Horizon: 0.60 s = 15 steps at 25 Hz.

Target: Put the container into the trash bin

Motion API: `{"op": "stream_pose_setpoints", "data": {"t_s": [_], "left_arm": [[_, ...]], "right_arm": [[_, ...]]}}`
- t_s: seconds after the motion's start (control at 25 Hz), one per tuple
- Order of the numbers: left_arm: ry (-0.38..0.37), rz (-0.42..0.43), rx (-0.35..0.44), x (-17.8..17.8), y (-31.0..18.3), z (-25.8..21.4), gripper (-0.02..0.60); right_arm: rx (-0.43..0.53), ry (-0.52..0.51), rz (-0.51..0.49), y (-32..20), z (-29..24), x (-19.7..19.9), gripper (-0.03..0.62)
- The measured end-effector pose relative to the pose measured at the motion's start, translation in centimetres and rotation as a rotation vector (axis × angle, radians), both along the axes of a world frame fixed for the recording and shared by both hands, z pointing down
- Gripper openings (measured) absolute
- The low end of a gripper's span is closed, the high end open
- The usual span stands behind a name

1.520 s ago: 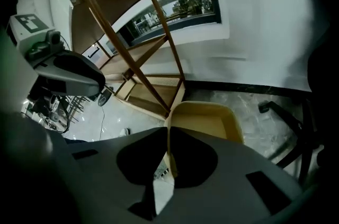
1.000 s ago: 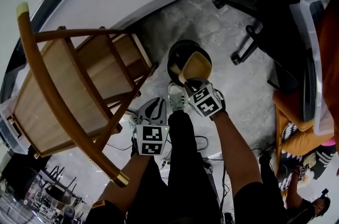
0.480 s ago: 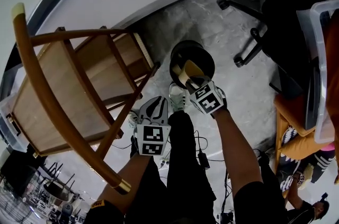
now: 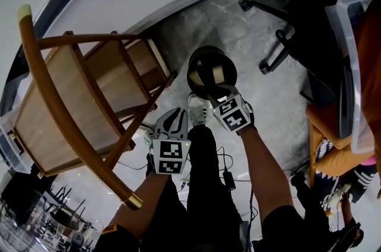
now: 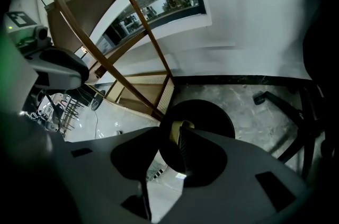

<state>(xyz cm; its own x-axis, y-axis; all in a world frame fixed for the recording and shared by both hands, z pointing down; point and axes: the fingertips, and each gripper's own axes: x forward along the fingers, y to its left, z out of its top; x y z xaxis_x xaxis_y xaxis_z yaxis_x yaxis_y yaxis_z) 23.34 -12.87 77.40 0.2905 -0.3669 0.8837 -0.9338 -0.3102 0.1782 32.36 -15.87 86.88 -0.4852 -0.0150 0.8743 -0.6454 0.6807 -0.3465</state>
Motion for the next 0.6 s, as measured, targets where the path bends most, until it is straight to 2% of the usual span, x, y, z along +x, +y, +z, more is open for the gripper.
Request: {"op": "stream_pose_setpoints", "data": {"t_s": [0.32, 0.6], "left_arm": [[0.012, 0.018, 0.031, 1.4, 0.8, -1.9, 0.041], [0.047, 0.030, 0.083, 2.2, 2.1, -5.4, 0.041]], "right_arm": [[0.100, -0.007, 0.077, 0.6, -4.8, 1.2, 0.125], [0.233, -0.024, 0.235, 1.6, -11.6, 1.7, 0.040]]}}
